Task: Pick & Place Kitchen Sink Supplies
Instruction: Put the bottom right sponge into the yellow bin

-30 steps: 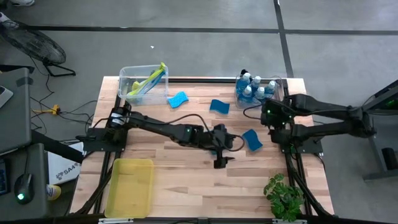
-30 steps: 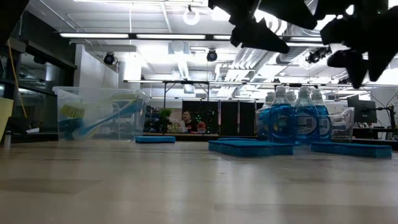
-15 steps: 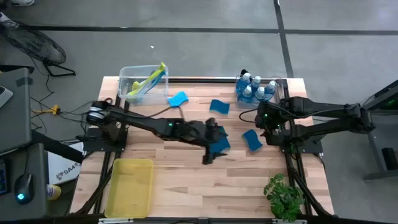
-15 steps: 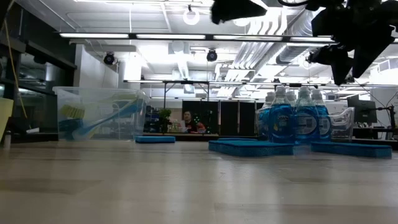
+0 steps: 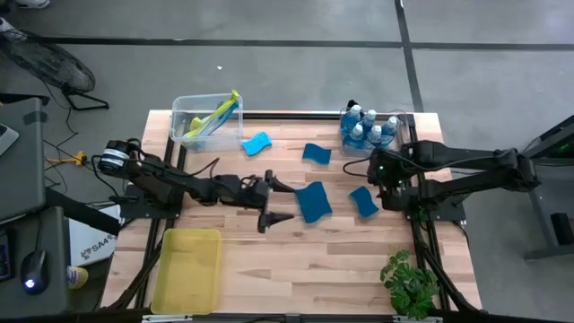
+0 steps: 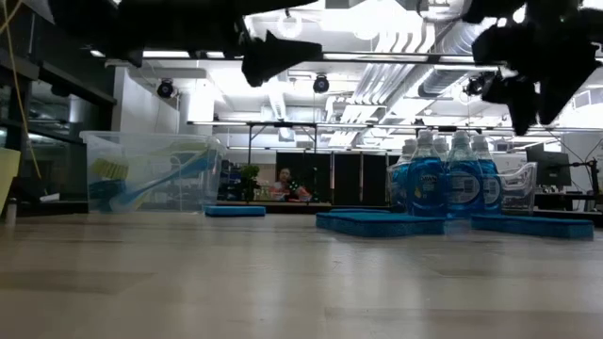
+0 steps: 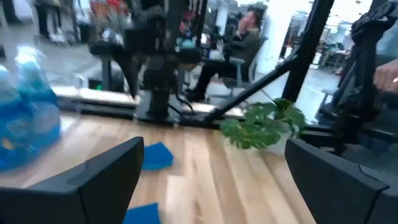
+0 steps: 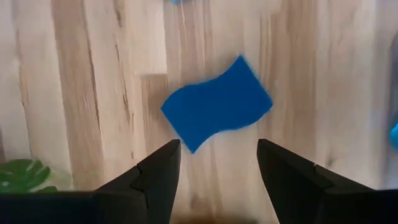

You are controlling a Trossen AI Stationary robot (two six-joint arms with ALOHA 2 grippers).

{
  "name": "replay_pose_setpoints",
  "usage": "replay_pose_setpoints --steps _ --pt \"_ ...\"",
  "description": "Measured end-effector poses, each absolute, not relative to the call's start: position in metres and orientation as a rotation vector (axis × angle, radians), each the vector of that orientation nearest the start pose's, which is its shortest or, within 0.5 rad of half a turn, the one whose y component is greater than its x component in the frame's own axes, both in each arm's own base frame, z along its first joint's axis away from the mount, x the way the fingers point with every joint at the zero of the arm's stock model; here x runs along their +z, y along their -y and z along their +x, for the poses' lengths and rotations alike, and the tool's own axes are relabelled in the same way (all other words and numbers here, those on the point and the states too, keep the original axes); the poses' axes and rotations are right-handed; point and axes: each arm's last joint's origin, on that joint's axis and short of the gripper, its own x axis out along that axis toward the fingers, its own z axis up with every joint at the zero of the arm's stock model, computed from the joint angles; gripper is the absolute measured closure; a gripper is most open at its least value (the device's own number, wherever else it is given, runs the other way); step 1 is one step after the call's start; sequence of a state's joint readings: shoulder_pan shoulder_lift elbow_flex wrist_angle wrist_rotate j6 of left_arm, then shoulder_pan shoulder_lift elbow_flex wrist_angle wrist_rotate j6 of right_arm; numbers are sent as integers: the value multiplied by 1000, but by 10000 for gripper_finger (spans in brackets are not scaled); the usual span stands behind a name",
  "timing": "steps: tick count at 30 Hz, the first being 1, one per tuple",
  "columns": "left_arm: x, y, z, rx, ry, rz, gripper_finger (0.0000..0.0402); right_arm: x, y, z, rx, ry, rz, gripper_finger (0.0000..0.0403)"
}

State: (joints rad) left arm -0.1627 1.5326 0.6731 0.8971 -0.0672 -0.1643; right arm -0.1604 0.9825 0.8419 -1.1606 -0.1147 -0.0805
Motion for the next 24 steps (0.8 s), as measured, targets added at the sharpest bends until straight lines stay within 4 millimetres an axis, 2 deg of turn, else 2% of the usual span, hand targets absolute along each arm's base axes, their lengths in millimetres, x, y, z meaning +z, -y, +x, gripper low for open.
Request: replay_pose_setpoints --steps 3,6,9,12,19,24 --pt "222 44 305 -63 53 -106 17 240 21 147 -57 -1356 204 197" --pt "221 37 306 -50 51 1 17 220 20 149 -175 -1373 378 197" --pt "222 30 307 -86 56 98 17 198 18 149 -198 -1397 540 197" --pt "222 21 308 -166 66 165 17 184 18 149 -224 -1376 591 197" --pt "217 13 307 -331 32 186 17 181 26 156 -433 -1244 535 197" --pt "215 14 307 -358 26 208 17 182 29 161 -518 -1160 563 197"
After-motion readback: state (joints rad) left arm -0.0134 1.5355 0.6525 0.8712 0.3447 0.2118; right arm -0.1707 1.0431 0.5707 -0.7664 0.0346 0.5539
